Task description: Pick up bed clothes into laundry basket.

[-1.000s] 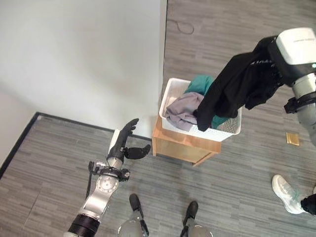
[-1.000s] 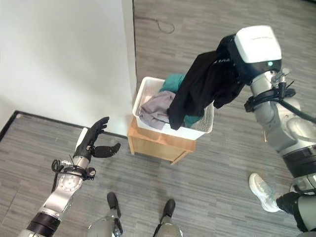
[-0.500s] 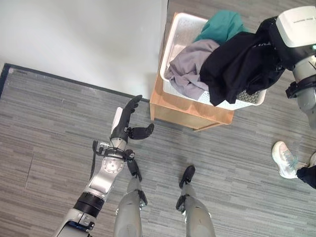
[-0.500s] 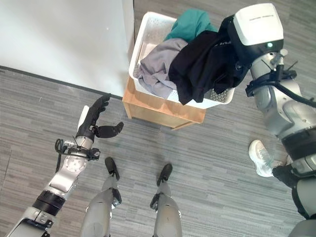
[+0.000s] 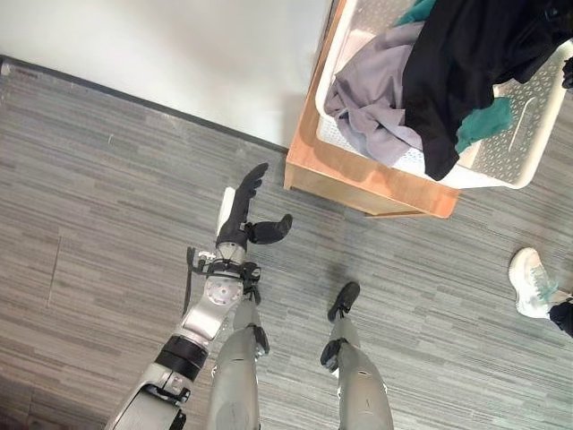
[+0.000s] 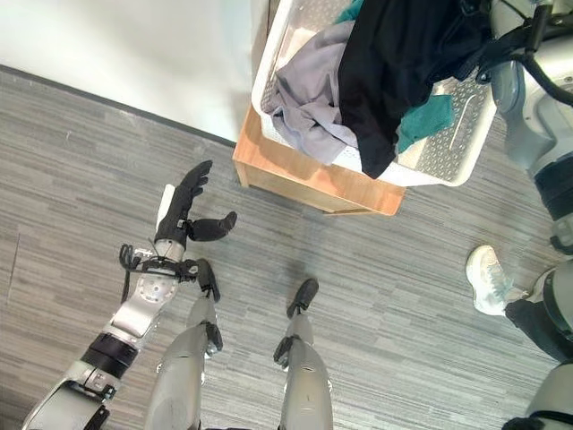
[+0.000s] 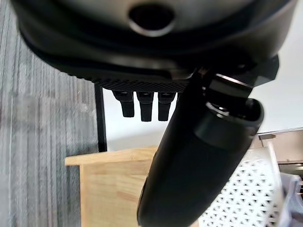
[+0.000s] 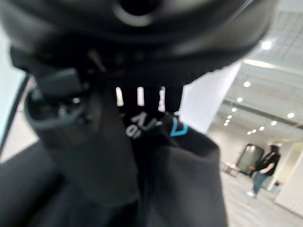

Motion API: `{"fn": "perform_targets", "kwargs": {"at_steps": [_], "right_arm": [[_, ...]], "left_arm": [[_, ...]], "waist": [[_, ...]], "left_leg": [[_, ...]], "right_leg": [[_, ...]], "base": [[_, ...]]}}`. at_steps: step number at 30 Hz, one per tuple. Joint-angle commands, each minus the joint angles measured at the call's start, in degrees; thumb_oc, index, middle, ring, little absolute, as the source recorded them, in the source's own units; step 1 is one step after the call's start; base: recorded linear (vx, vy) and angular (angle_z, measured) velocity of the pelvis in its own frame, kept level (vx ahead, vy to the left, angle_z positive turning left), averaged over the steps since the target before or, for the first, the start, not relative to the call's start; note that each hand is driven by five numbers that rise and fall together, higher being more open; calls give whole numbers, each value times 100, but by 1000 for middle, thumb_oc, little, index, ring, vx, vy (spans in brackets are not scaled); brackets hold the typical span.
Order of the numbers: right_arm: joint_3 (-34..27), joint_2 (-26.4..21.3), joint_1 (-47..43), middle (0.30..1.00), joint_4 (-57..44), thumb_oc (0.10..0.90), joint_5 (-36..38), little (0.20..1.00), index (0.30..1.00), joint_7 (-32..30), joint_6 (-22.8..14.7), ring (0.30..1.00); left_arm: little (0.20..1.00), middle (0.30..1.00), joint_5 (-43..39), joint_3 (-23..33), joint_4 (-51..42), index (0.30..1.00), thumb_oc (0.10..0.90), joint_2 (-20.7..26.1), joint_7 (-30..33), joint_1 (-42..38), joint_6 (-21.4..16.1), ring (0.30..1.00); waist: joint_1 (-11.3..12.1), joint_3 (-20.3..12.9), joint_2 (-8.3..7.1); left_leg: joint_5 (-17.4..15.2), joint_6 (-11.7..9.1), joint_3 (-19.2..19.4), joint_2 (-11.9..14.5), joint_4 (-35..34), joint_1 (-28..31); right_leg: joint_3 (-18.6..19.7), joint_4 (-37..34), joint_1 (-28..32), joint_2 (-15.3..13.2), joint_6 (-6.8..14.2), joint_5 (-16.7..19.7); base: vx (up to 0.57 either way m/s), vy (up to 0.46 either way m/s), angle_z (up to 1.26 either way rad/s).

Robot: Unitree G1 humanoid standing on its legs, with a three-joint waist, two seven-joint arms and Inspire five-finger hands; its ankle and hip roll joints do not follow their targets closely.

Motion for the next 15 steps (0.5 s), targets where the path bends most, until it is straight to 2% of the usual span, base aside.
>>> {"fn": "perform_targets", "kwargs": {"at_steps": [1,4,10,11,12,13,15], "right_arm": [[-725,-372,-867,900,-214,800,181,900,900,-575,257,900],[-1661,-234,13,900,-691,800,218,900,900,-766,207,900],[-2773,-102,1174,900,-1581,800,5,900,900,-886,141,900],[-3136,-8,1576,900,-1887,800,25,900,900,-940,90,900],[-3200,-8,1643,900,-1916,800,15,900,900,-932,95,900],[-3708,176,2192,900,-2281,800,91,900,900,-1041,7,900],[-4302,449,2853,900,-2714,800,117,900,900,-1132,-67,900]], "left_arm": [[900,900,48,-206,-666,900,800,123,192,-335,-580,900],[900,900,49,-176,-671,900,800,78,256,-365,-571,900],[900,900,50,-91,-675,900,800,86,324,-325,-551,900],[900,900,71,-64,-679,900,800,76,331,-310,-516,900],[900,900,72,-80,-681,900,800,89,331,-305,-516,900],[900,900,113,4,-695,900,800,67,350,-281,-489,900],[900,900,148,105,-720,900,800,42,366,-245,-457,900]], "waist": [[58,244,-94],[31,245,-51],[-15,245,-47],[-60,244,-47],[-46,244,-60],[-124,243,-54],[-207,188,-30]], "left_leg": [[-720,-900,-160,465,12,-108],[-786,-874,-199,435,12,-47],[-870,-824,-203,405,12,185],[-899,-808,-193,399,12,291],[-900,-808,-194,399,12,297],[-948,-782,-172,393,12,451],[-1007,-750,-134,379,12,613]], "right_leg": [[4,46,-31,-342,692,-792],[9,46,42,-352,694,-804],[67,46,207,-376,691,-830],[101,46,290,-370,687,-845],[100,46,296,-371,687,-846],[136,46,409,-369,679,-858],[175,46,529,-371,667,-877]], "base": [[-8,-6,5],[-10,3,6],[-2,1,1],[0,0,0],[0,0,0],[0,0,0],[-1,-1,-2]]}}
